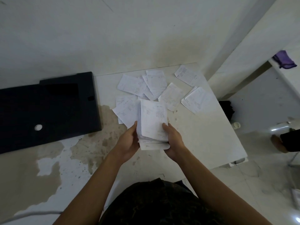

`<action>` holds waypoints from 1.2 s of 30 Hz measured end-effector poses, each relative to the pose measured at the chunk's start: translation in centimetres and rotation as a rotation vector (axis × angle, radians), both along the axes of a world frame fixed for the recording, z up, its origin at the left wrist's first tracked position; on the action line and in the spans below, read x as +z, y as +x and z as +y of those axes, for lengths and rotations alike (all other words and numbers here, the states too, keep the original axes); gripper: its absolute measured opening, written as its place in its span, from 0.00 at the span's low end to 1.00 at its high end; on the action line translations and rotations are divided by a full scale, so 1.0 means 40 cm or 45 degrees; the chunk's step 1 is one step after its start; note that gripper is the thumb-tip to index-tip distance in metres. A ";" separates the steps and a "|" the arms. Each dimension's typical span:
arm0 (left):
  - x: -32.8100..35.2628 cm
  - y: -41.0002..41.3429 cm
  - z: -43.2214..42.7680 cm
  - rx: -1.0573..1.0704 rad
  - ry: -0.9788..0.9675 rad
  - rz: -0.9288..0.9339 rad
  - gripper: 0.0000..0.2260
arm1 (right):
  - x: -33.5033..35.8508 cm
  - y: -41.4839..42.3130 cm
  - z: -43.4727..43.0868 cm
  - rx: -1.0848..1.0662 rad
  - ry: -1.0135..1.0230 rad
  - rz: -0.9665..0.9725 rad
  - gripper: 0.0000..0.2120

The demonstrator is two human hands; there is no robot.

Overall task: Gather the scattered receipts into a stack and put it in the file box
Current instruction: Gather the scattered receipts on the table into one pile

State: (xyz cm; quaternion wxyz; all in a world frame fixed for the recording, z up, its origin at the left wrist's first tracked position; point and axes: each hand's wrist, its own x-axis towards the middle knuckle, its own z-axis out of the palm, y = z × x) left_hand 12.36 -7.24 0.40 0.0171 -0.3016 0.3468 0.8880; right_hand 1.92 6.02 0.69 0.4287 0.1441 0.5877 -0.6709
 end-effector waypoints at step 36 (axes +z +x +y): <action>-0.070 -0.049 -0.011 0.066 -1.343 -0.462 0.06 | -0.003 -0.022 0.016 0.471 0.324 1.068 0.11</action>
